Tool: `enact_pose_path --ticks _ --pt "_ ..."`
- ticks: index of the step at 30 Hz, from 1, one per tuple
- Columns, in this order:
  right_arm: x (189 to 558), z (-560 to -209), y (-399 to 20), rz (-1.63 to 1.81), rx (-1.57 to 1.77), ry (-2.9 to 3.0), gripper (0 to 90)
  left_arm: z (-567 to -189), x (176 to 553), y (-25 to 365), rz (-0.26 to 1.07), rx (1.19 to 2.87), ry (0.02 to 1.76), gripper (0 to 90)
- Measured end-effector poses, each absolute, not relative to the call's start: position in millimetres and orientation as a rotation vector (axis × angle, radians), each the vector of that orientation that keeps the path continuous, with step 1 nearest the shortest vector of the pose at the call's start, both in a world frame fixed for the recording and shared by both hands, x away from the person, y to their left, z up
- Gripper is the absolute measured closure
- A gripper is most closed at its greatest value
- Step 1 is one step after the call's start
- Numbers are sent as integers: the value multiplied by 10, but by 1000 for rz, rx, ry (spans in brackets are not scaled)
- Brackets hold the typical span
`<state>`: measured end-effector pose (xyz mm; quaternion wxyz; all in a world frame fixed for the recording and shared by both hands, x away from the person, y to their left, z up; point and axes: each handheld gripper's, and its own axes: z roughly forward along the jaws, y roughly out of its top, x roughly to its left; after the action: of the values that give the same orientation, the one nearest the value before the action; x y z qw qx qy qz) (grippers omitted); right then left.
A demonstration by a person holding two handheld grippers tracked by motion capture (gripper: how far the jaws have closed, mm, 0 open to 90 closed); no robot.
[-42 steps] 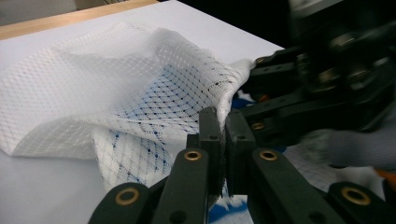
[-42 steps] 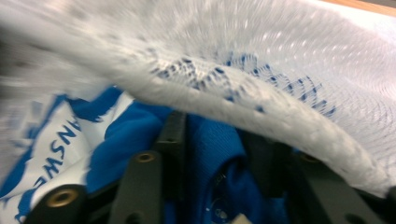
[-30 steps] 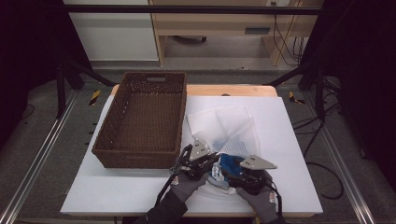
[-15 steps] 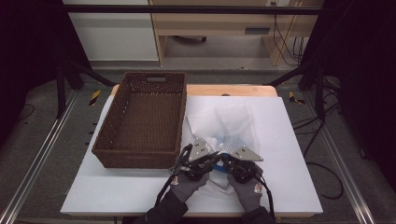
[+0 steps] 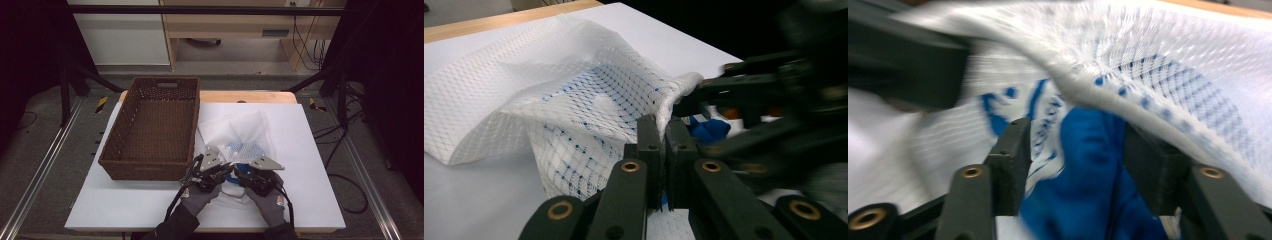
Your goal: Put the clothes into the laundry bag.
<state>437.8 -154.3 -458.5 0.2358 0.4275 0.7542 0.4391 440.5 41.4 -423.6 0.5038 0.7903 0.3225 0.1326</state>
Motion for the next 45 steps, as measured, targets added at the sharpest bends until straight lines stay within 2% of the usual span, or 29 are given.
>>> enact_pose_path --ticks 2,5,7,16,17,18,19,20,23,27,29,35,38,39,40,43,45 --pt "4186 -4479 -1689 1251 1138 2057 407 -4239 4409 410 324 1909 781 874" --pt "4103 -4480 -1825 1223 1162 2026 380 -4242 4415 404 327 1908 784 874" --pt "4143 -4570 -1874 1183 1202 2064 350 -4243 4419 399 327 1909 783 874" --pt "4334 -4891 -1701 1098 1314 2168 327 -4260 4420 375 323 1913 780 874" --pt "4327 -4892 -1673 1049 1283 2138 517 -4258 4423 382 322 1914 781 874" --pt "4330 -4881 -1682 1040 1284 2127 651 -4256 4427 386 321 1914 782 874" --pt "4330 -4881 -1682 1040 1284 2127 651 -4256 4427 386 321 1914 782 874" --pt "4330 -4849 -1702 1072 1298 2116 789 -4254 4428 390 320 1911 784 874" --pt "4305 -4782 -1667 1111 1241 2111 811 -4244 4434 391 317 1912 780 874" --pt "4349 -4711 -1561 1156 1209 2095 812 -4203 4423 361 319 1903 768 875" --pt "4487 -4704 -1451 1129 1211 2039 809 -4164 4389 345 323 1904 747 875" --pt "4732 -4853 -1481 993 1328 1939 794 -4202 4348 373 307 1916 731 874" --pt "4735 -4857 -1493 985 1323 1956 766 -4236 4360 380 307 1921 738 874" --pt "4707 -4819 -1523 1002 1321 1973 697 -4247 4367 387 305 1921 743 874" --pt "4707 -4819 -1523 1002 1321 1973 697 -4253 4374 394 305 1921 749 874" --pt "4567 -4715 -1662 1101 1285 2006 563 -4260 4400 431 311 1919 762 874" --pt "4514 -4690 -1692 1115 1267 2020 552 -4262 4405 437 312 1916 765 874"
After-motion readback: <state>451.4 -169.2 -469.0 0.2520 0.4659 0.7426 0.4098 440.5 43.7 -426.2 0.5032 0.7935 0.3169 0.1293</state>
